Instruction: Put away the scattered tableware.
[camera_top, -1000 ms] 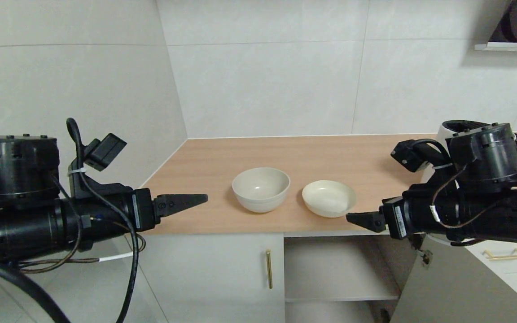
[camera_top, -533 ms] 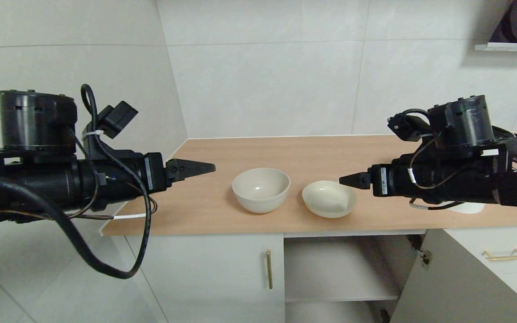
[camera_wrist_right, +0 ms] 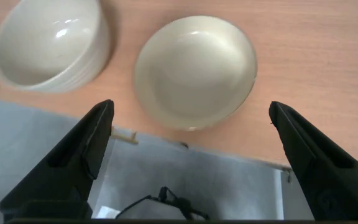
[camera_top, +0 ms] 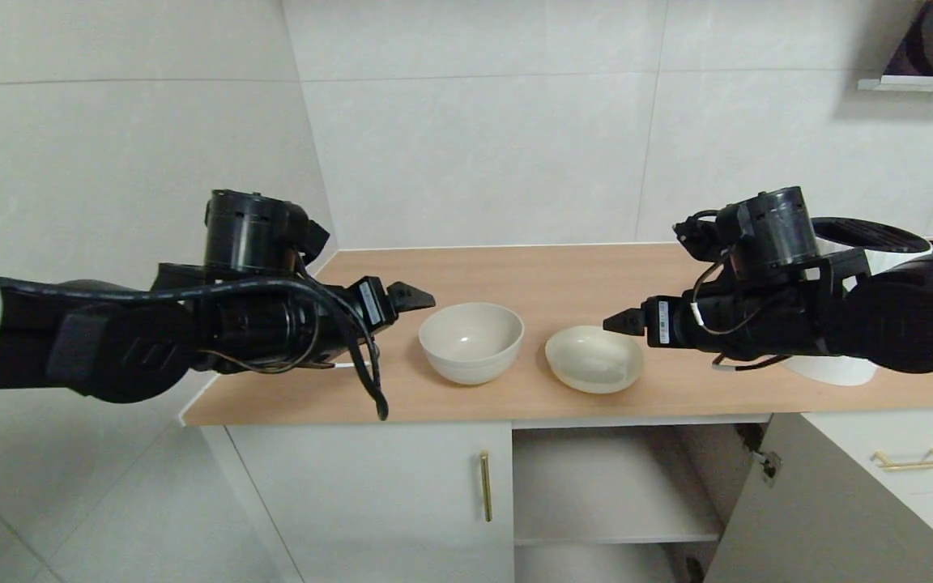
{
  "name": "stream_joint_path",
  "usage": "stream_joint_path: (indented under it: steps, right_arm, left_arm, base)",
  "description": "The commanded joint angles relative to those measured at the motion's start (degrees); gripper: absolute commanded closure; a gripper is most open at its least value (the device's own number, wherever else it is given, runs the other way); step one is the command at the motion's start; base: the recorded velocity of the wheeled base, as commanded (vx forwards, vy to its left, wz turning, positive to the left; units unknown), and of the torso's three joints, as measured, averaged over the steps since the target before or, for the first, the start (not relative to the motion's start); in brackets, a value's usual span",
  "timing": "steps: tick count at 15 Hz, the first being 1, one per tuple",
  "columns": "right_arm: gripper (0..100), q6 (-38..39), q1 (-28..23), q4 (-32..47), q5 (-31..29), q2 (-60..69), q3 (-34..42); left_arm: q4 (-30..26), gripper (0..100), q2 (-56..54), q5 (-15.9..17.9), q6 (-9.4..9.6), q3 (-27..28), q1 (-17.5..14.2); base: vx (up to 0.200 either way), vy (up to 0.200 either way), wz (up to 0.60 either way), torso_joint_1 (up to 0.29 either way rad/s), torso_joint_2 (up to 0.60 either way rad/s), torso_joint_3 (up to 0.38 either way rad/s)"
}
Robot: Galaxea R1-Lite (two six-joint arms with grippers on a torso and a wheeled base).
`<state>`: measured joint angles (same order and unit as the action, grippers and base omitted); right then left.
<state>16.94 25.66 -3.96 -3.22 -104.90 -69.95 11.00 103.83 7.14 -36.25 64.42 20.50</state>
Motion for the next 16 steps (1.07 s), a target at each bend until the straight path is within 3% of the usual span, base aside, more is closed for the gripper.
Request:
stream_joint_path:
  steps: [1, 2, 4, 8, 13, 14, 16]
  right_arm:
    - [0, 0.02, -0.35, -0.26, -0.03, -1.89, -0.01]
    - [0, 0.02, -0.52, -0.26, -0.03, -2.06, -0.01]
    - [0, 0.11, -0.52, -0.26, 0.05, -2.06, 0.16]
    - [0, 0.11, -0.52, -0.26, 0.05, -1.97, 0.34]
    - [0, 0.11, -0.52, -0.26, 0.05, -1.71, 0.43]
    - [0, 0.11, -0.52, -0.26, 0.05, -1.71, 0.43]
    - [0, 0.11, -0.52, -0.26, 0.05, -1.71, 0.43]
  left_arm:
    - [0.25, 0, 5.86, -0.73, -1.63, 2.03, 0.41]
    - [0.17, 0, 7.18, -0.73, -4.17, 3.44, 0.41]
    - [0.25, 0, 9.29, -0.64, -6.11, 3.96, 0.41]
    - [0.25, 0, 12.36, -0.64, -7.95, 5.37, 0.41]
    - [0.34, 0, 13.42, -0.73, -7.95, 5.37, 0.59]
    - [0.34, 100, 13.51, -0.73, -7.95, 5.37, 0.59]
    - [0.25, 100, 13.59, -0.73, -7.95, 5.37, 0.59]
  base:
    - [0.000, 0.000, 0.00, 0.000, 0.00, 0.000]
    - [0.000, 0.000, 0.00, 0.000, 0.00, 0.000]
    - [0.000, 0.000, 0.00, 0.000, 0.00, 0.000]
    - [0.000, 0.000, 0.00, 0.000, 0.00, 0.000]
    - [0.000, 0.000, 0.00, 0.000, 0.00, 0.000]
    - [0.000, 0.000, 0.00, 0.000, 0.00, 0.000]
    - [0.000, 0.000, 0.00, 0.000, 0.00, 0.000]
